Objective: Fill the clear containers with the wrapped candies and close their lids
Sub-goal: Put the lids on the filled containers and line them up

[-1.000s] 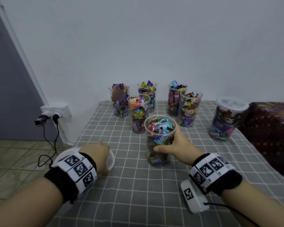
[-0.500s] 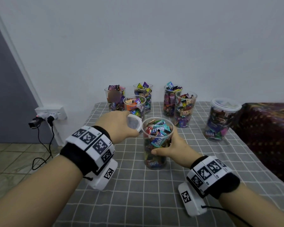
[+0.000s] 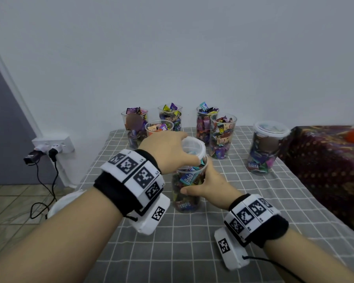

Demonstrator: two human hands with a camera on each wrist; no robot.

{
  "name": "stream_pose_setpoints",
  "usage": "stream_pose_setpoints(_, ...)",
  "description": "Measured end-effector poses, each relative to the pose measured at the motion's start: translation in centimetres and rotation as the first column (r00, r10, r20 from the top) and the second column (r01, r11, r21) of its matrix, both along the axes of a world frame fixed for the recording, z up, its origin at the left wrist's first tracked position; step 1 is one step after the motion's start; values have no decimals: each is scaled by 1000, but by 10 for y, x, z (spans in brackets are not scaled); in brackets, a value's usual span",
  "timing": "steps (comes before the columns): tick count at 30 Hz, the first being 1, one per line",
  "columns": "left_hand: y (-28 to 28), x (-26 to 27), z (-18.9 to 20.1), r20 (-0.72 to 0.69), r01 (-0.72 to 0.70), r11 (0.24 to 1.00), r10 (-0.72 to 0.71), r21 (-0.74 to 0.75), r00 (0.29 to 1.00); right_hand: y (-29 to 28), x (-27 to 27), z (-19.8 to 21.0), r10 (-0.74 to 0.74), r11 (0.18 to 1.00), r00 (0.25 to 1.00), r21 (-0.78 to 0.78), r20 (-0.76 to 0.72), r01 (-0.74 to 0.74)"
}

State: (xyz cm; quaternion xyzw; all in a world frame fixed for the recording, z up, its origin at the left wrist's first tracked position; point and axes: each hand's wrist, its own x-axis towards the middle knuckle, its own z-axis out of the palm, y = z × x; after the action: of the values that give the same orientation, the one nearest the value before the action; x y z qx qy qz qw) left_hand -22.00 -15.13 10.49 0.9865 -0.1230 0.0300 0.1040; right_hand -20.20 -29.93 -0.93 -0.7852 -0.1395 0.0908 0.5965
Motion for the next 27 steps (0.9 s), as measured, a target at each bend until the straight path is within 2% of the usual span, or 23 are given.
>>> stream_pose_setpoints(12, -12, 0, -3, -14, 36, 992, -35, 120, 999, 0, 5, -5, 2, 999, 1000, -38, -9, -2)
stream_pose_setpoints(22, -6, 3, -8, -24, 42, 994, -40, 98, 999, 1, 5, -6, 12, 1000, 1000, -24, 18, -12)
stream_pose_setpoints(25, 0, 2, -11, -33, 86, 996, -86, 22, 996, -1, 2, -3, 33, 999, 999, -17, 1, -33)
stream_pose_setpoints(27, 12, 3, -18, -77, 119, 973, -137, -197, 988, -5, -2, 1, 66, 998, 998, -1, 10, -66)
